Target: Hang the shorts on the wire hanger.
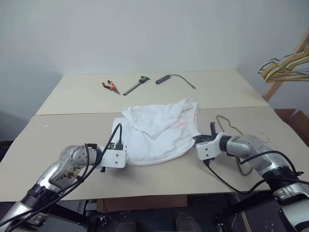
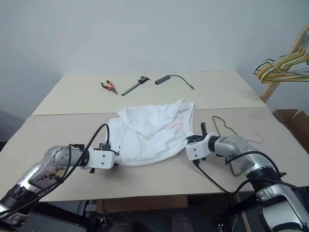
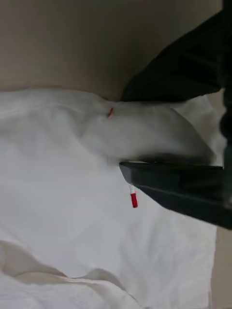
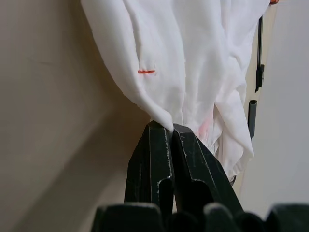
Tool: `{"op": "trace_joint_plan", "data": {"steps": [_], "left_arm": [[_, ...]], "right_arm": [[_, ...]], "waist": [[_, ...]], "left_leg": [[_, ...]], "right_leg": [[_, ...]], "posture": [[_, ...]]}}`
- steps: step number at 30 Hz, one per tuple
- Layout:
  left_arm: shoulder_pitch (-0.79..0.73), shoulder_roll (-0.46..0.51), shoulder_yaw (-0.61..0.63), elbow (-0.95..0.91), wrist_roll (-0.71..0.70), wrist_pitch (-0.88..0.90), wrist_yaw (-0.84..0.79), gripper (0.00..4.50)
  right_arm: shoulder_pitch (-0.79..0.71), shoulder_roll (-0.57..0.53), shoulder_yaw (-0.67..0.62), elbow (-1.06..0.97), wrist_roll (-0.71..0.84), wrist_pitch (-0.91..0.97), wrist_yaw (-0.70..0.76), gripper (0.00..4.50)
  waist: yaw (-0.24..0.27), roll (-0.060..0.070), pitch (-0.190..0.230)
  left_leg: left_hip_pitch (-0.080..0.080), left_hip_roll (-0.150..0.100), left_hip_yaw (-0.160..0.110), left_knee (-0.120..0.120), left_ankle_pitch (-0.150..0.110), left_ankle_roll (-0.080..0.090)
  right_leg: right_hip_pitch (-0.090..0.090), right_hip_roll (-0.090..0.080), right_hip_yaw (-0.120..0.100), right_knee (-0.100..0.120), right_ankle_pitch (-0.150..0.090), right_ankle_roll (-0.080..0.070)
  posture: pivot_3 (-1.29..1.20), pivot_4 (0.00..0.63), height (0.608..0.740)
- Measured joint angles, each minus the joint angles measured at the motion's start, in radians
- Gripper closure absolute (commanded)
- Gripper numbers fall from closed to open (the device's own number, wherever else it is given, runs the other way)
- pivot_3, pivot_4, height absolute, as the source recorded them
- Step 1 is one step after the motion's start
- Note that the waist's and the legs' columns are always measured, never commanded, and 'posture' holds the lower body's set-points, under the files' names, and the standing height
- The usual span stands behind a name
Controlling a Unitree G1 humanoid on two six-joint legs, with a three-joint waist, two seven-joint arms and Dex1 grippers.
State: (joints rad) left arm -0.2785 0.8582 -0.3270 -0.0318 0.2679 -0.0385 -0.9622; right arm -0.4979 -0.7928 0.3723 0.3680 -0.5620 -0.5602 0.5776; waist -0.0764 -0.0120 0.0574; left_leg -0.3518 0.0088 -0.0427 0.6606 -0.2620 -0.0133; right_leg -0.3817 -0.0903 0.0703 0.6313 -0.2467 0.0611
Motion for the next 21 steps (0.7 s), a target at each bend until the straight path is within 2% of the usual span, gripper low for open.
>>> {"op": "trace_joint_plan", "data": {"steps": [3, 7, 11, 13, 15, 17, 19, 21], "left_arm": [[-0.022, -0.005, 0.001, 0.053, 0.009, -0.007, 0.016, 4.46], [-0.031, 0.023, 0.029, 0.092, -0.049, -0.053, -0.033, 4.46], [0.001, 0.176, 0.155, 0.072, -0.315, -0.129, -0.274, 4.46], [0.005, 0.214, 0.219, 0.053, -0.417, -0.129, -0.354, 4.46], [-0.035, 0.19, 0.247, 0.06, -0.436, -0.124, -0.345, 4.46], [-0.121, 0.115, 0.248, 0.116, -0.42, -0.11, -0.28, 4.46], [-0.289, -0.004, 0.241, 0.253, -0.353, -0.086, -0.143, 4.46], [-0.473, -0.091, 0.231, 0.402, -0.284, -0.067, 0.005, 4.46]], "right_arm": [[0.003, -0.003, -0.002, -0.016, 0.013, 0.001, 0.011, 4.5], [0.017, -0.033, -0.019, -0.085, 0.064, -0.001, 0.043, 4.5], [0.081, -0.13, -0.052, -0.205, 0.256, -0.03, 0.174, 4.5], [0.094, -0.156, -0.064, -0.243, 0.357, -0.038, 0.244, 4.5], [0.071, -0.144, -0.084, -0.238, 0.417, -0.017, 0.273, 4.5], [0.002, -0.082, -0.099, -0.191, 0.434, 0.018, 0.267, 4.5], [-0.13, 0.033, -0.111, -0.064, 0.415, 0.067, 0.196, 4.5], [-0.276, 0.131, -0.114, 0.059, 0.368, 0.108, 0.081, 4.5]], "waist": [[-0.005, 0.0, 0.0], [-0.012, -0.001, 0.0], [-0.022, -0.001, 0.001], [-0.022, -0.001, 0.001], [-0.02, -0.002, 0.001], [-0.018, -0.002, 0.001], [-0.018, -0.004, 0.002], [-0.022, -0.006, 0.0]], "left_leg": [[-0.001, 0.0, 0.0, 0.0, 0.0, 0.0], [-0.004, 0.0, -0.001, 0.0, 0.0, 0.001], [-0.005, 0.002, 0.0, 0.0, -0.001, 0.002], [-0.004, 0.002, 0.001, 0.0, -0.002, 0.003], [0.0, 0.003, 0.001, 0.0, -0.002, 0.003], [0.004, 0.003, 0.001, 0.001, 0.001, 0.006], [0.01, 0.003, -0.001, 0.001, 0.002, 0.006], [0.01, 0.003, -0.003, 0.001, 0.003, 0.005]], "right_leg": [[-0.001, 0.0, 0.0, 0.0, 0.0, 0.0], [-0.004, 0.0, 0.0, 0.0, 0.0, 0.0], [-0.005, 0.0, -0.001, 0.0, 0.0, 0.0], [-0.004, 0.0, -0.001, 0.0, 0.0, 0.0], [0.0, 0.001, -0.001, 0.0, 0.0, 0.0], [0.005, 0.002, -0.001, -0.001, 0.001, 0.001], [0.012, 0.004, -0.002, -0.003, 0.002, 0.003], [0.012, 0.004, -0.002, -0.004, 0.006, -0.001]], "posture": [[-0.06, 0.019, 0.74], [-0.06, 0.02, 0.74], [-0.05, 0.02, 0.74], [-0.04, 0.018, 0.74], [-0.04, 0.016, 0.74], [-0.04, 0.012, 0.74], [-0.04, 0.004, 0.74], [-0.04, 0.0, 0.74]]}}
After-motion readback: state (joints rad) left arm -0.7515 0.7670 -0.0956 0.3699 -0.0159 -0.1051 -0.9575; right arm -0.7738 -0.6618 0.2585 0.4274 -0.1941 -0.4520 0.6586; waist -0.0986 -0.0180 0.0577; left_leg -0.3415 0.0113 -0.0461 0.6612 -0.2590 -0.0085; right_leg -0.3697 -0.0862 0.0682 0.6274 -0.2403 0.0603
